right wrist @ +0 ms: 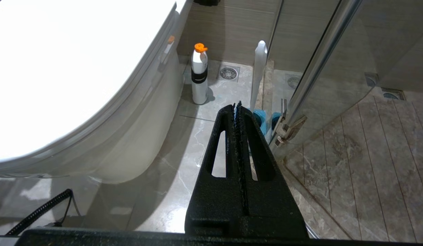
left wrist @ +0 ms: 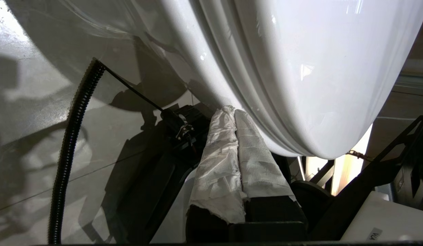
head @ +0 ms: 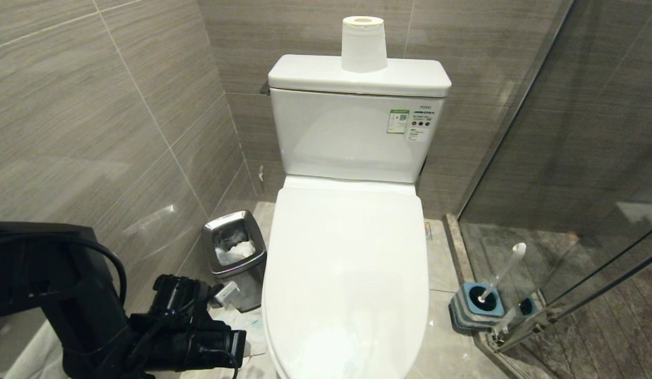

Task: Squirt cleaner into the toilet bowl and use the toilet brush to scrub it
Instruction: Use the left hand to lift the toilet lid slightly

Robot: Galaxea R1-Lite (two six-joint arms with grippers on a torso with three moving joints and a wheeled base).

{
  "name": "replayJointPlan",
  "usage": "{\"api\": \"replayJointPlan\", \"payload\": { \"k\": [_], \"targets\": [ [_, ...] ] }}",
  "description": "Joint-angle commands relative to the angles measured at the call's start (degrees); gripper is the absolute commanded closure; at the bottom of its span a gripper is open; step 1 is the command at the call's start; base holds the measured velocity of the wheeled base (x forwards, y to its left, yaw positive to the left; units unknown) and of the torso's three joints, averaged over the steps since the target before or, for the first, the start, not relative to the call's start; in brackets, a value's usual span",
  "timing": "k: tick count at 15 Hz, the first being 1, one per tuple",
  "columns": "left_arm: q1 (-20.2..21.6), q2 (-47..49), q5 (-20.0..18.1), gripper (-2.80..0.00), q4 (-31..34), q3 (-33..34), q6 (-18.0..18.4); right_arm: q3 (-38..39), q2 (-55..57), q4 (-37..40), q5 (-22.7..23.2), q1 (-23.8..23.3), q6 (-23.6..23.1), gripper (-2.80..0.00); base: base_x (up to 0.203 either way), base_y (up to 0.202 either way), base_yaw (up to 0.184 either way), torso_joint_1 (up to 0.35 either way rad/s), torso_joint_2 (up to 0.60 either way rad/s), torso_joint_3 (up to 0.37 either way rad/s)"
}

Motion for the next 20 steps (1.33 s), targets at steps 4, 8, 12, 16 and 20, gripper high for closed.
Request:
{"api": "replayJointPlan", "payload": {
  "k": [4,8,12,16,20],
  "targets": [
    [-0.4,0.2,-0.1,0.00,-0.3,-0.9,-0.4,0.1,0.0,0.0,0.0,0.0,0.0,0.00,0.000,0.000,0.000,0.000,0.00,0.000],
    [-0.6,0.6,-0.1,0.00,0.6,-1.9,-0.6,0.1,0.0,0.0,0.0,0.0,0.0,0.00,0.000,0.000,0.000,0.000,0.00,0.000],
    [-0.7,1.1,0.6,0.00,1.7,-2.7,-0.5,0.1,0.0,0.0,0.0,0.0,0.0,0.00,0.000,0.000,0.000,0.000,0.00,0.000],
    [-0.8,1.5,1.8,0.00,1.7,-3.3,-0.4,0.1,0.0,0.0,0.0,0.0,0.0,0.00,0.000,0.000,0.000,0.000,0.00,0.000],
    [-2.1,1.6,2.5,0.00,1.6,-3.2,-0.7,0.1,0.0,0.0,0.0,0.0,0.0,0.00,0.000,0.000,0.000,0.000,0.00,0.000]
  ]
}}
